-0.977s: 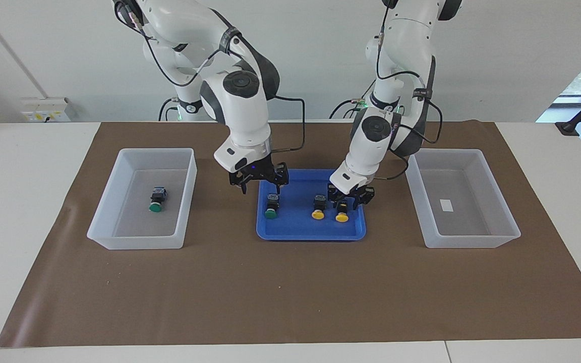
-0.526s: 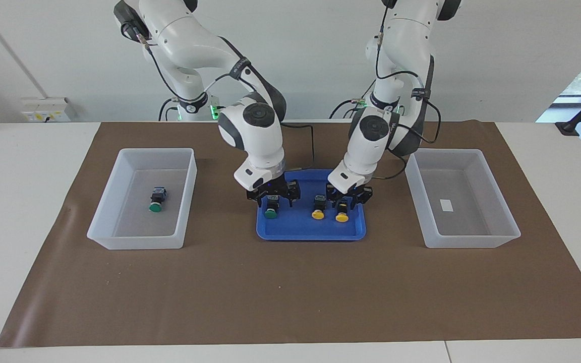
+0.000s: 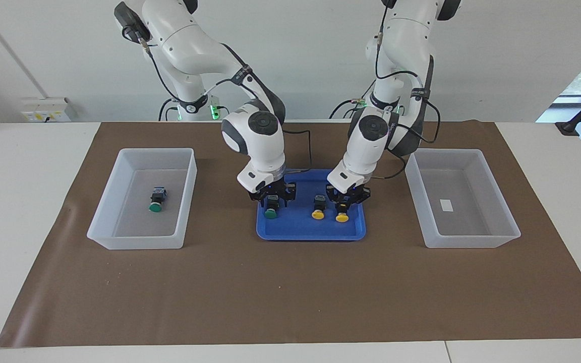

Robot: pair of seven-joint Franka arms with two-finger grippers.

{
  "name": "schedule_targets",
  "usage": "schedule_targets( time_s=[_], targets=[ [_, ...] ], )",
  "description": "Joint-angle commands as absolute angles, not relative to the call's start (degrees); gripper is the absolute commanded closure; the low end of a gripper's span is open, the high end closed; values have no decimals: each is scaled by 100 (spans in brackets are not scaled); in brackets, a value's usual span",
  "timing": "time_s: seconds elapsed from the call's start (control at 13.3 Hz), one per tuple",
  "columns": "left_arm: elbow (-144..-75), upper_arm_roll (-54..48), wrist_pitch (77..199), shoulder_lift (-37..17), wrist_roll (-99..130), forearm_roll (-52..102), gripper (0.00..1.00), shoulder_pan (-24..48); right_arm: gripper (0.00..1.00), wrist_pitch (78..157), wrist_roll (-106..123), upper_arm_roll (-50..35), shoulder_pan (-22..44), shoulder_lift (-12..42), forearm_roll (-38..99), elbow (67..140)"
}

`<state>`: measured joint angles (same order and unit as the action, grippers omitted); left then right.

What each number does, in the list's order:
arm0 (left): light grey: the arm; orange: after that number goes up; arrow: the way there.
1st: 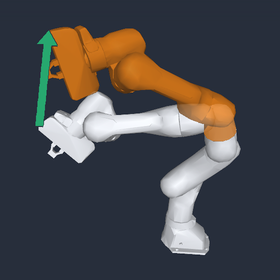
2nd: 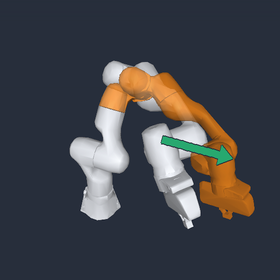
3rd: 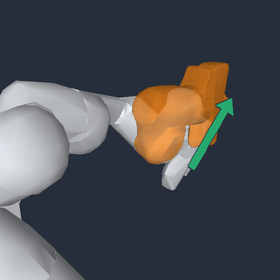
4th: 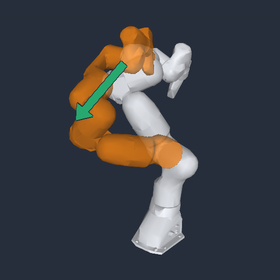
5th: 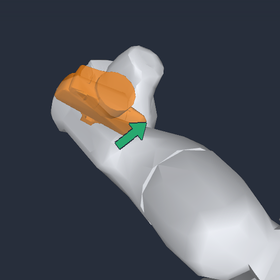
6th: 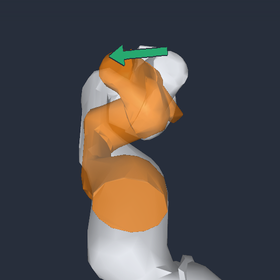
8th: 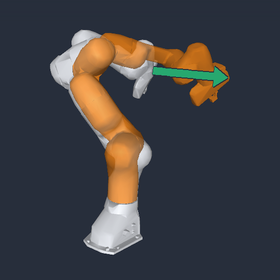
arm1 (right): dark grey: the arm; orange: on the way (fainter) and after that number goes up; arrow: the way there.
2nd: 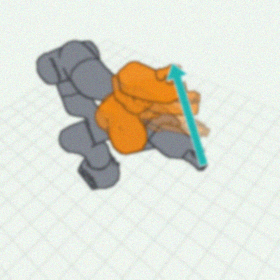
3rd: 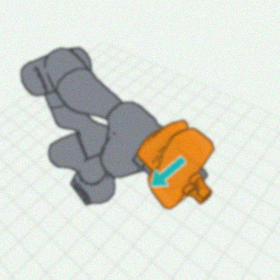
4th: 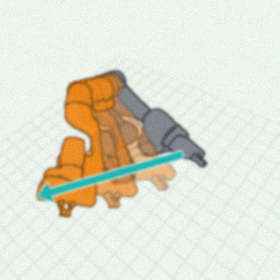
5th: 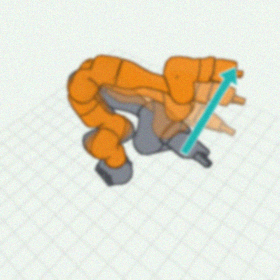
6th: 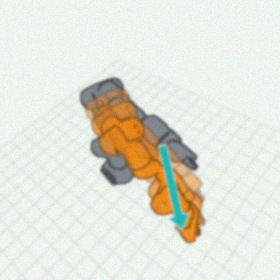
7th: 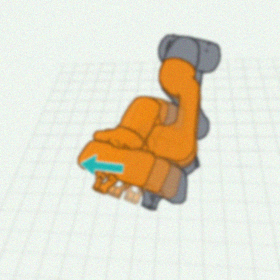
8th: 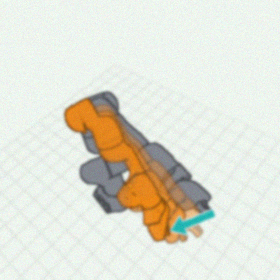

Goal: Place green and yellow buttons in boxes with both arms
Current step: 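Grasp the second green button with the right gripper while the left lifts yellow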

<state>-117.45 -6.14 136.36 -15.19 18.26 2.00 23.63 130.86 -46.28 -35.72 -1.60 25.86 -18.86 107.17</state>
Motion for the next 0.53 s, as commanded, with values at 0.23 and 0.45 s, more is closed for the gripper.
schedule_targets(
  time_s=[0.23,0.45],
  targets=[
    [-11348,-536,12264,-697,1820,709,100,2206,42,13315,-4772,-3647,-185,2584,-2223,10933],
    [-10899,-501,11200,-248,1540,826,100,1594,42,13718,-4772,-3647,-193,2531,-2241,11293]
  ],
)
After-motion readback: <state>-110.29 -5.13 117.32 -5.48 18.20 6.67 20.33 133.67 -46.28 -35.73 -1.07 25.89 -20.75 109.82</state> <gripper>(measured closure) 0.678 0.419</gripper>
